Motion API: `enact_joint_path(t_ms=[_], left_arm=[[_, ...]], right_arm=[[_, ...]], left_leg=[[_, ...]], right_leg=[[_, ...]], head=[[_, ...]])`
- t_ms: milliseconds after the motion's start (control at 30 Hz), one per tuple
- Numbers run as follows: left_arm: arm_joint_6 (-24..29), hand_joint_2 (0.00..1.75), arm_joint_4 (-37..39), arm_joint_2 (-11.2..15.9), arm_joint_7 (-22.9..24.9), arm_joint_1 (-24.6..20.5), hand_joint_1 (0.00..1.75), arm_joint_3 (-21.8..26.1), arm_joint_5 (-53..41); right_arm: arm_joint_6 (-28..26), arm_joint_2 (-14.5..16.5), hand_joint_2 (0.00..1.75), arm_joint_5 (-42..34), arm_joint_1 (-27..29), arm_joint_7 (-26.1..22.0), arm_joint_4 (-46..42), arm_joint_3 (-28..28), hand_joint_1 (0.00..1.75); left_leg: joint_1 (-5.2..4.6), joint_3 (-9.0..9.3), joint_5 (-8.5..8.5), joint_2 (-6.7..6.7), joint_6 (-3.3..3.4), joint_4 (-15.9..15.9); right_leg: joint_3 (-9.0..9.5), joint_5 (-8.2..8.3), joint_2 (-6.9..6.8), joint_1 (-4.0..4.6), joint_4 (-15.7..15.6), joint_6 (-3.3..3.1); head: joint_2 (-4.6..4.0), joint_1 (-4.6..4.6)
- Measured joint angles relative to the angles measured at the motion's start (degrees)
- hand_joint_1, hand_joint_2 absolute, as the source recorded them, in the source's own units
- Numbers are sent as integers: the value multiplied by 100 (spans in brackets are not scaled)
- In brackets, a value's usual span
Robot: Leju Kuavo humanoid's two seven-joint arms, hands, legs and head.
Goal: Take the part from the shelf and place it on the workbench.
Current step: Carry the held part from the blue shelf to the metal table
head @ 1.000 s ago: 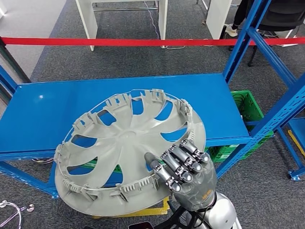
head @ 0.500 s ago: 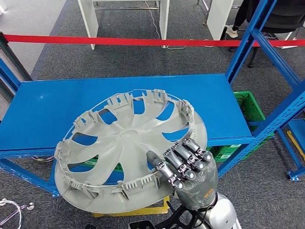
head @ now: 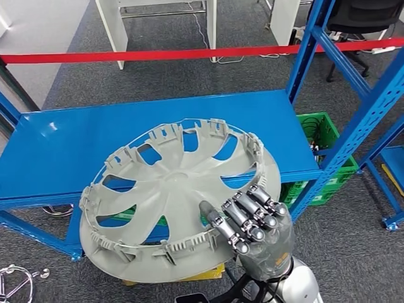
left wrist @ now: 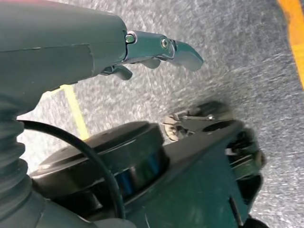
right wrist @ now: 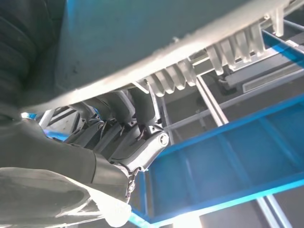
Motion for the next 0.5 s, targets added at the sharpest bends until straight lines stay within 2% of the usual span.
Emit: enact_joint_path(t_ms=[33,67,100,133,167,233,267,300,367,400,433,467,500], left_arm=[[1,175,0,8,47,4,0,4,15],[3,175,0,15,103,0,0,9,29],[8,175,0,20,176,-10,0,13,38],[19,175,0,22,267,-15,0,16,47],[35,175,1,24,384,-15,0,17,58],[61,175,11,32,654,1,0,21,99],[66,175,21,38,778,12,0,24,132],[66,175,33,43,882,20,0,28,174],[64,175,52,45,1029,21,0,41,242],[63,175,58,43,1080,16,0,49,261],[62,175,61,39,1114,9,0,58,271],[61,175,62,35,1141,3,0,67,280],[59,175,62,29,1169,-3,0,77,291]], right_arm=[[0,3,175,0,13,-1,-14,-18,175],[0,4,175,0,23,-3,-24,-34,175],[0,4,175,0,33,-6,-34,-50,175],[0,4,175,0,42,-13,-48,-64,175],[0,4,175,0,53,-21,-70,-77,175],[0,4,175,0,76,-33,-140,-103,175],[0,4,175,0,85,-36,-181,-117,175],[-1,5,175,0,91,-35,-221,-132,175],[-1,6,175,1,102,-34,-284,-159,175],[-1,6,175,1,109,-33,-307,-171,175],[0,5,175,2,117,-32,-324,-181,175],[0,5,175,2,124,-30,-337,-191,175],[0,4,175,2,132,-28,-349,-200,175]], left_leg=[[16,-98,-235,2,-31,374],[28,-158,-393,2,-54,688],[34,-145,-441,4,-67,854],[39,-38,-374,6,-71,814],[45,169,-215,9,-66,548],[45,697,63,11,-36,-297],[35,888,120,10,-14,-650],[21,974,122,9,10,-856],[0,942,145,5,79,-941],[5,905,194,12,124,-953],[13,865,251,20,178,-966],[22,817,314,32,227,-984],[24,755,372,45,261,-987]], right_leg=[[-46,32,-18,6,2,-23],[-92,66,-37,12,5,-33],[-137,101,-52,17,9,-35],[-179,135,-62,18,13,-32],[-217,170,-67,18,17,-24],[-281,241,-68,23,20,10],[-312,285,-70,27,19,39],[-340,330,-74,30,17,70],[-381,428,-87,27,-5,147],[-400,418,-78,23,-1,181],[-442,315,-64,19,60,211],[-506,120,-42,18,221,230],[-596,-160,-20,14,502,241]], head=[[0,-9],[0,-10],[0,-9],[0,-10],[0,-10],[0,-9],[0,-8],[0,-7],[0,-3],[0,-3],[0,2],[0,7],[0,11]])
